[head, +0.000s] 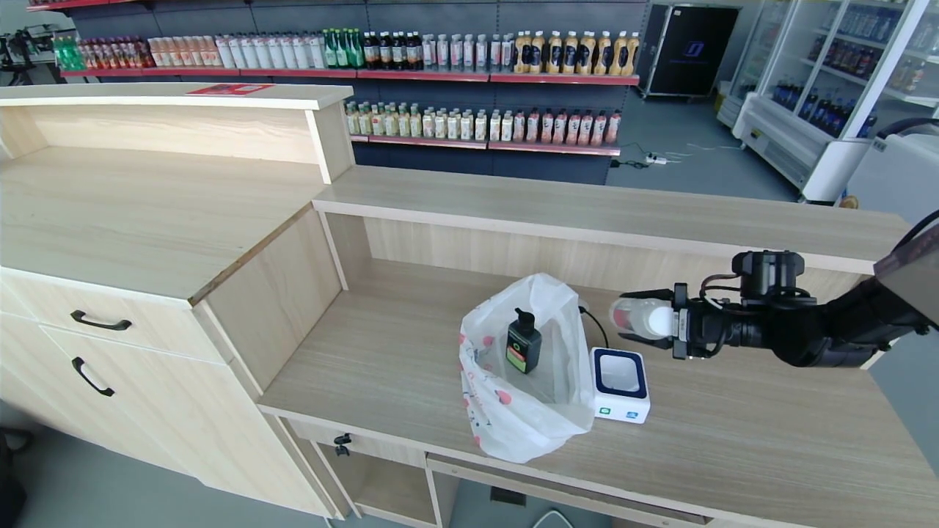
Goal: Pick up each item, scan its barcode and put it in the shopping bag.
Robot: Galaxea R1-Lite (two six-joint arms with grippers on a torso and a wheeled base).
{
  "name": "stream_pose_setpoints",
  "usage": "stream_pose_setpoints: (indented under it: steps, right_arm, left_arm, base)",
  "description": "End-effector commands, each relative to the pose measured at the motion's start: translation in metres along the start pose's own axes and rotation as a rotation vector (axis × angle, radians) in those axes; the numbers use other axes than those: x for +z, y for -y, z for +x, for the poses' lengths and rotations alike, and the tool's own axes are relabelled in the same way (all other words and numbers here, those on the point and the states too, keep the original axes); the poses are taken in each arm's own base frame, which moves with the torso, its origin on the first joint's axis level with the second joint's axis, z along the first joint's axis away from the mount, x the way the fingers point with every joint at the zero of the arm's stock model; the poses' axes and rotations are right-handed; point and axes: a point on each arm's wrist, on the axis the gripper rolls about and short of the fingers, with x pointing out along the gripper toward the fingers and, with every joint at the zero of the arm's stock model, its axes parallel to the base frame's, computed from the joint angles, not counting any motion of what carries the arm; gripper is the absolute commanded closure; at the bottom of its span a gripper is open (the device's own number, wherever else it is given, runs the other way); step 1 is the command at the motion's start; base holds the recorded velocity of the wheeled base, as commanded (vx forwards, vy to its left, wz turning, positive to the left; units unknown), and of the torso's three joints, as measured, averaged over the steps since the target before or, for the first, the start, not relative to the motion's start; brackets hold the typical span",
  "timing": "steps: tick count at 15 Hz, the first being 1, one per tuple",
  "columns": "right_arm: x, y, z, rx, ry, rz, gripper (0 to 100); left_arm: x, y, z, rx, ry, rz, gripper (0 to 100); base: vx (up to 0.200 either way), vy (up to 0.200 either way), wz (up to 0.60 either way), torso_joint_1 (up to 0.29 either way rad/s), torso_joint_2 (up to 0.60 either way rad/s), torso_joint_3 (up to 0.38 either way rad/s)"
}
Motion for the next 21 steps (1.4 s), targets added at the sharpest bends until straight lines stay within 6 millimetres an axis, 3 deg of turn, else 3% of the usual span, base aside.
stream_pose_setpoints:
  steps: [1,21]
  right_arm:
    - [-0.001,-0.002,0.001,0.0,0.001,-0.002,100]
    - [-0.026,-0.026,0.015,0.01,-0.007,0.033,100]
  left_arm:
    - [0.0,0.0,0.0,-0.001,0.0,0.0,0]
    - [0.0,0.0,0.0,0.001,0.0,0.0,0]
  base:
    - [0.0,0.0,0.0,0.0,0.0,0.0]
    - [0.0,0.0,0.0,0.0,0.0,0.0]
